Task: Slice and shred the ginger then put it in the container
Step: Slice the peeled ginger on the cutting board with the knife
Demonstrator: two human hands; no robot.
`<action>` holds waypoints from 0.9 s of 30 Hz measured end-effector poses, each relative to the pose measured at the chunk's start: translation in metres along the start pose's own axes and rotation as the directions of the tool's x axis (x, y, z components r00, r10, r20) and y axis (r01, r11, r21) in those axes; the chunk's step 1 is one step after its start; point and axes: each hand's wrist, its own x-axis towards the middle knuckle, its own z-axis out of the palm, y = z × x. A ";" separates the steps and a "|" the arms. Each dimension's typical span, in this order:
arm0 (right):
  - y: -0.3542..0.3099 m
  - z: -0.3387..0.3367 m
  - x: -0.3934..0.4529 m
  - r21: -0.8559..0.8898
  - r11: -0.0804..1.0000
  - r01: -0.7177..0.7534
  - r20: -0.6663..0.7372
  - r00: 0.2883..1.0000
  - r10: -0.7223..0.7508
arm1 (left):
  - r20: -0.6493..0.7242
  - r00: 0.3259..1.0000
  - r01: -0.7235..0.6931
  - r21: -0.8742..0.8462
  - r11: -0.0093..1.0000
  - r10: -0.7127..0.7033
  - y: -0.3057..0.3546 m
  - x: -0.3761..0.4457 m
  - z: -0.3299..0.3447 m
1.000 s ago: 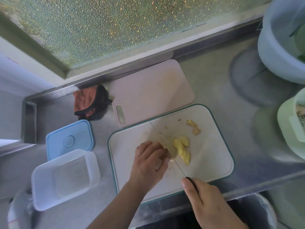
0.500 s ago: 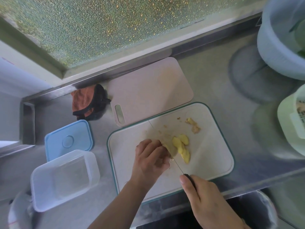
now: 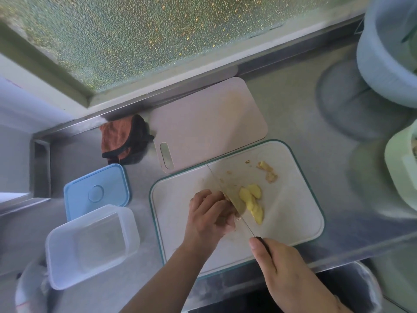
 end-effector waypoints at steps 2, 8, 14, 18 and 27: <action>-0.001 0.000 0.002 -0.015 1.000 0.007 -0.015 1.000 -0.007 | -0.005 1.000 0.009 -0.003 1.000 -0.009 -0.001 0.000 0.001; -0.002 0.005 0.011 -0.005 0.999 0.032 0.046 0.998 -0.031 | -0.040 0.998 -0.046 -0.016 0.999 0.045 0.003 0.005 0.001; 0.010 0.005 0.005 0.011 1.000 0.022 -0.045 0.999 -0.021 | -0.028 0.999 -0.031 -0.016 0.999 0.030 0.002 0.006 0.000; -0.001 0.008 0.024 0.004 0.998 0.056 0.060 0.997 -0.056 | -0.047 0.996 -0.075 -0.016 0.997 0.074 0.003 0.007 0.000; 0.006 0.015 0.033 0.017 0.994 0.111 0.036 0.993 -0.111 | -0.040 0.998 -0.040 -0.014 0.999 0.040 0.001 0.006 0.001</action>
